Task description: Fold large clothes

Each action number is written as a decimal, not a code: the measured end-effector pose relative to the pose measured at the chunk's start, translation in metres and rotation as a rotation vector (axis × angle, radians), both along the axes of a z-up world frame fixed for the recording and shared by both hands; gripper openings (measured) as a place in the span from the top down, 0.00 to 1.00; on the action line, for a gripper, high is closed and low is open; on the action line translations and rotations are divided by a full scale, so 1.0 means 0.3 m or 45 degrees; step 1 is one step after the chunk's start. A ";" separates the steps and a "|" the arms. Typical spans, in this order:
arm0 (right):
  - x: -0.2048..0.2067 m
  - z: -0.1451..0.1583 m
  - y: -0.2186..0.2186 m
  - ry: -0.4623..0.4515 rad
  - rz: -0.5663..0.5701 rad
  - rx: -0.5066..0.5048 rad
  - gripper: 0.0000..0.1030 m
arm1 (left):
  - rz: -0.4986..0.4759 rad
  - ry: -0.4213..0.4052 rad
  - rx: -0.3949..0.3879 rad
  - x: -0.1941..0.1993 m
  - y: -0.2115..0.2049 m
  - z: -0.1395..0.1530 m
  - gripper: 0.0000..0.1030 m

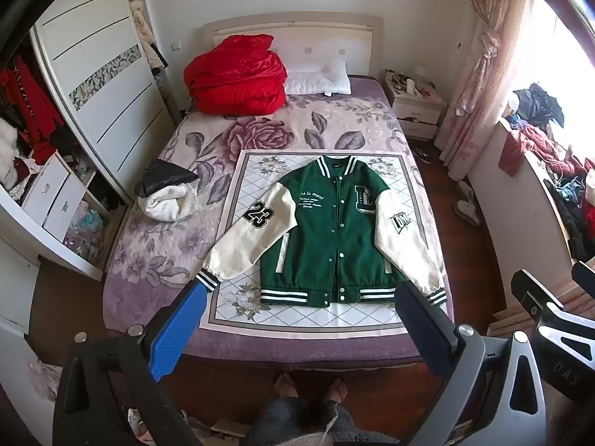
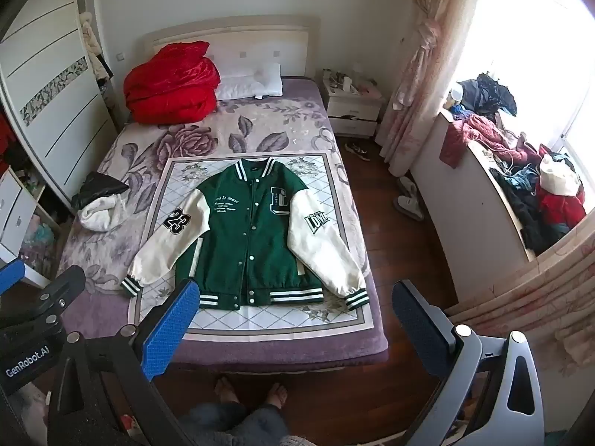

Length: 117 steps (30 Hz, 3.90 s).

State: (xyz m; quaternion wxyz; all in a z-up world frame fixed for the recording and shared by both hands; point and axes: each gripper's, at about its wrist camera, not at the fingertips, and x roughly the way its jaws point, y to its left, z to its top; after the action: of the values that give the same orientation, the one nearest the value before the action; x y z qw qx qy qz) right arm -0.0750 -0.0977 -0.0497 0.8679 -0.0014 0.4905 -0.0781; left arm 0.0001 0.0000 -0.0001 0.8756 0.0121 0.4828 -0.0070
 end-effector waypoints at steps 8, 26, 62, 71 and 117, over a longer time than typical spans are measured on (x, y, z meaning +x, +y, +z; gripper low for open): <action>-0.002 0.003 0.004 -0.008 0.001 0.011 0.00 | 0.000 -0.012 0.000 -0.001 0.001 0.002 0.00; 0.000 0.002 0.005 -0.012 0.007 0.009 0.00 | -0.003 -0.016 0.002 0.000 0.000 0.001 0.00; 0.007 0.029 -0.002 -0.019 0.010 0.006 0.00 | 0.001 -0.025 -0.001 0.030 0.019 0.046 0.00; 0.011 0.055 -0.011 -0.021 0.014 0.005 0.00 | -0.004 -0.026 0.001 0.048 0.008 0.064 0.00; 0.285 -0.644 -0.244 0.259 -0.413 0.275 0.08 | 0.125 -0.065 0.266 0.436 0.141 -0.461 0.00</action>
State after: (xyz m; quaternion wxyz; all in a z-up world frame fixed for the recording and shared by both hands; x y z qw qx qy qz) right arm 0.0105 -0.1707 -0.2428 0.7853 0.1625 0.5747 -0.1631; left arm 0.1308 0.0422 -0.1384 0.8809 0.0799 0.4583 0.0867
